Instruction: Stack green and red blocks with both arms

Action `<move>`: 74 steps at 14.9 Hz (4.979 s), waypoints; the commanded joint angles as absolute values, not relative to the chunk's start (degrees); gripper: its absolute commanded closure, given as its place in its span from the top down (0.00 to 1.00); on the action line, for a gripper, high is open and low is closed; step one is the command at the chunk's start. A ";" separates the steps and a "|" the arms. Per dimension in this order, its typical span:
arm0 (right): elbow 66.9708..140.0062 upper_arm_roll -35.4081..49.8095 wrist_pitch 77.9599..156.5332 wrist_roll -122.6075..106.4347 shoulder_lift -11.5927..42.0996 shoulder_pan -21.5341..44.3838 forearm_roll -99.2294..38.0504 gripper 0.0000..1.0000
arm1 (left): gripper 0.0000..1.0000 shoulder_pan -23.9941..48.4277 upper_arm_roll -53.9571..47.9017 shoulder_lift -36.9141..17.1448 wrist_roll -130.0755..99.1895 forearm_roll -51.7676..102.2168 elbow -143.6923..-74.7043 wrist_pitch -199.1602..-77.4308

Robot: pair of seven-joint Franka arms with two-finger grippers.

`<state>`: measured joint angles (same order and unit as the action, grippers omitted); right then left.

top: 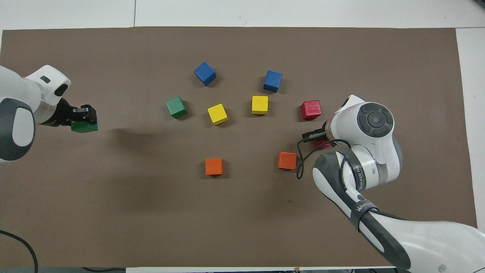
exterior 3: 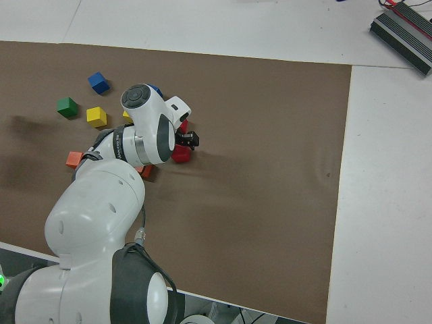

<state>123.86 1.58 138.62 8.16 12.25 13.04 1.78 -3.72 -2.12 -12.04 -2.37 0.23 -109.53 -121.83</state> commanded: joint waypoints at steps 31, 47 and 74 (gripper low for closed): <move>118.92 1.14 141.15 -0.35 16.61 -6.06 1.05 0.00 | 1.00 -3.60 -2.72 -16.79 0.18 0.00 -113.12 -127.18; 109.71 1.58 125.19 3.51 11.70 -0.45 0.97 1.00 | 1.00 11.76 -2.46 -25.21 -31.10 0.09 -91.52 -119.81; 99.83 1.58 125.24 12.83 23.21 13.71 1.05 1.00 | 0.74 19.60 -2.72 -26.37 -46.49 -1.14 -101.16 -130.17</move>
